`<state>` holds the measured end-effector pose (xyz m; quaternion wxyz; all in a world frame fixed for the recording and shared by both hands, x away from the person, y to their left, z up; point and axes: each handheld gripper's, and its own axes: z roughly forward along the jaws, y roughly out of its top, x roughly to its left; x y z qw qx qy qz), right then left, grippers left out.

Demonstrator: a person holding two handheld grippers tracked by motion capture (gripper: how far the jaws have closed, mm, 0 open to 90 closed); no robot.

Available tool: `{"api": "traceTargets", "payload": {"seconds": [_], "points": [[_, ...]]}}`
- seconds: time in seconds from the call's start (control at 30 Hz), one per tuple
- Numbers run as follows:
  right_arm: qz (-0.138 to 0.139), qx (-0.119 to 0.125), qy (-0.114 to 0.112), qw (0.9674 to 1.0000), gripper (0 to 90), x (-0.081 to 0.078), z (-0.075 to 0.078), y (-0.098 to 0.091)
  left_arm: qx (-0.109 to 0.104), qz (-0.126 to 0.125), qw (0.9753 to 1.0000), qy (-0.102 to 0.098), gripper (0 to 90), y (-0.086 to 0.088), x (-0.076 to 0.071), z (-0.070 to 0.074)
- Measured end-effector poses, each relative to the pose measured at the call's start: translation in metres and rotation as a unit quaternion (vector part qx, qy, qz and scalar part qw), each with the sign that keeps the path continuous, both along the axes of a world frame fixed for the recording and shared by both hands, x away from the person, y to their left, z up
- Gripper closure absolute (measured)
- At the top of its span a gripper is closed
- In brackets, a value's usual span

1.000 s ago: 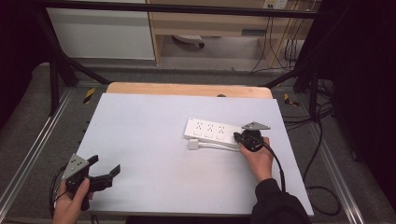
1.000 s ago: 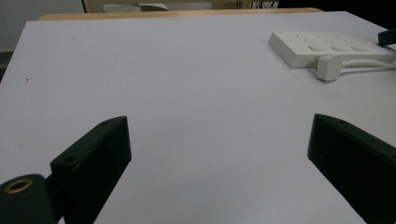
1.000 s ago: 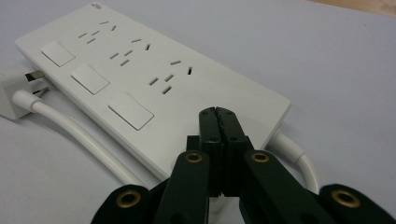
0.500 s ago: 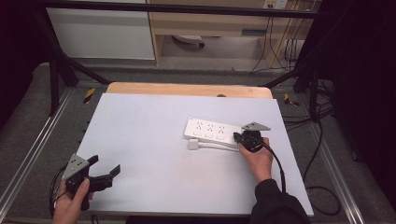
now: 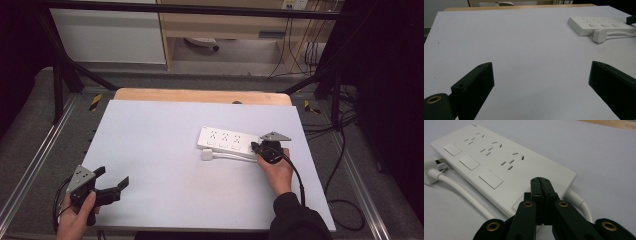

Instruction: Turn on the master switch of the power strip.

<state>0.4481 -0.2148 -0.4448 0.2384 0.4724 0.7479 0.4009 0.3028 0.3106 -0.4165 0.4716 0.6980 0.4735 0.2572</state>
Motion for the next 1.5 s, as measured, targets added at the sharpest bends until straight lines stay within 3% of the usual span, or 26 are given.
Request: {"api": "traceTargets", "payload": {"seconds": [0.43,0.7,1.5], "points": [[0.007,-0.01,-0.007,0.9999,90.0,-0.0033,-0.0001,0.0045,-0.001,0.0,1.0,0.001,6.1,-0.0008,0.0003,-0.0002],[0.004,0.009,-0.006,0.9999,90.0,-0.0026,0.0014,0.0014,-0.001,0.001,1.0,0.0,6.1,-0.0003,0.0003,0.0],[-0.004,0.031,-0.021,0.9993,86.4,-0.0055,0.0085,-0.0032,-0.001,0.001,1.0,0.0,6.1,-0.0001,0.0004,-0.0001]]}}
